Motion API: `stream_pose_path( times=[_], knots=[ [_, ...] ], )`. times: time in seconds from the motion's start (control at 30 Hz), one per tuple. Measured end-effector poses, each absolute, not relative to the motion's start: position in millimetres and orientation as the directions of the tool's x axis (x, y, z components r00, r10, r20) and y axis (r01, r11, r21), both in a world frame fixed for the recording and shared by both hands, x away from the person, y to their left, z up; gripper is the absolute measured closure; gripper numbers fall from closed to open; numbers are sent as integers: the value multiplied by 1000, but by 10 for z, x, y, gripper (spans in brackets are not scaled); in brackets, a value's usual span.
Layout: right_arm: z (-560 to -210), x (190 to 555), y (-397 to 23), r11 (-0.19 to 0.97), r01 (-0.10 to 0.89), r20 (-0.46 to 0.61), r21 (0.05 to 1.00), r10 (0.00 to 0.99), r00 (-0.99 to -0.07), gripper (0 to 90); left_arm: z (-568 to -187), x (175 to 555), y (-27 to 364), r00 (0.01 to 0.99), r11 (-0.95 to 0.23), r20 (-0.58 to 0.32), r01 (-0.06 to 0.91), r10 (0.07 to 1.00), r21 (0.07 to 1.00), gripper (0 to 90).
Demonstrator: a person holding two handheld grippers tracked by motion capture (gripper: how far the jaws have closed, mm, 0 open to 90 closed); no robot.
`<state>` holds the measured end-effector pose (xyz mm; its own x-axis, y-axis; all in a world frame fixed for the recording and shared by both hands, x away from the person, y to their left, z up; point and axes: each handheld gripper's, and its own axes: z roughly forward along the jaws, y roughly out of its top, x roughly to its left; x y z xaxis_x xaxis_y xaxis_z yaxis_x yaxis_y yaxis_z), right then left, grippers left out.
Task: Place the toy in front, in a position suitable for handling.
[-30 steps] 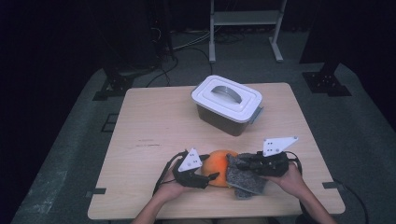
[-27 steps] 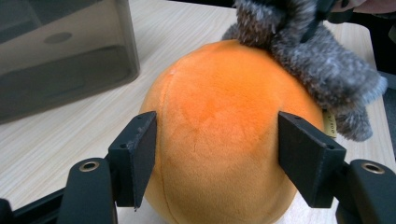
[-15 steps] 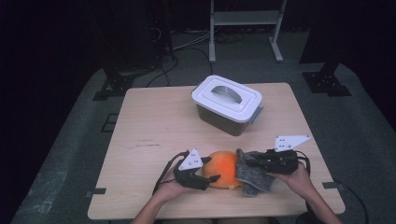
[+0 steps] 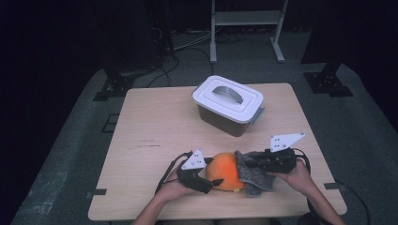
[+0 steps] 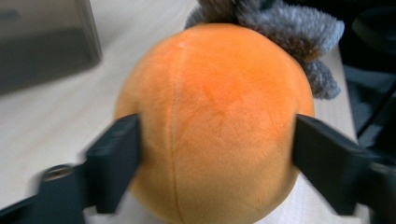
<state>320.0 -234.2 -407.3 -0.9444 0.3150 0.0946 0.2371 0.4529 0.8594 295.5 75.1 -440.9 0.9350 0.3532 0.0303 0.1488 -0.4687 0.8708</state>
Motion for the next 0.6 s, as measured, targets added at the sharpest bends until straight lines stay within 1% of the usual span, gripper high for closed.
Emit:
stream_pose_path(
  times=[0.03,0.13,0.17,0.2,0.27,0.33,0.37,0.43,0.53,0.6],
  knots=[
    [-4027,3198,-2320,444,228,93,866,305,-948,797,-4402,2942,730,932,-467,38,145,361,872,264],
    [-3913,3160,-2170,425,184,75,886,260,-963,797,-4371,2896,666,926,-466,72,119,371,877,301],
    [-3891,3149,-2119,430,170,66,887,246,-967,796,-4360,2883,652,924,-474,92,103,371,874,304],
    [-3873,3131,-2025,462,151,43,874,236,-971,795,-4361,2881,655,923,-475,93,104,373,874,305],
    [-3903,3145,-1983,490,150,36,859,234,-972,793,-4377,2880,686,923,-476,88,110,374,873,304],
    [-3957,3189,-2048,487,173,53,856,249,-967,793,-4387,2884,716,926,-468,79,113,370,876,297],
    [-3983,3214,-2107,482,189,63,856,267,-962,793,-4392,2896,725,928,-462,68,118,366,879,283],
    [-4037,3239,-2220,471,224,88,853,292,-952,793,-4405,2937,734,931,-448,28,149,365,881,210],
    [-4097,3227,-2313,462,248,106,852,311,-945,793,-4436,3005,718,930,-438,-35,206,367,875,105],
    [-4092,3219,-2331,461,249,108,852,312,-944,793,-4468,3032,710,929,-434,-66,232,364,871,90]
  ],
)
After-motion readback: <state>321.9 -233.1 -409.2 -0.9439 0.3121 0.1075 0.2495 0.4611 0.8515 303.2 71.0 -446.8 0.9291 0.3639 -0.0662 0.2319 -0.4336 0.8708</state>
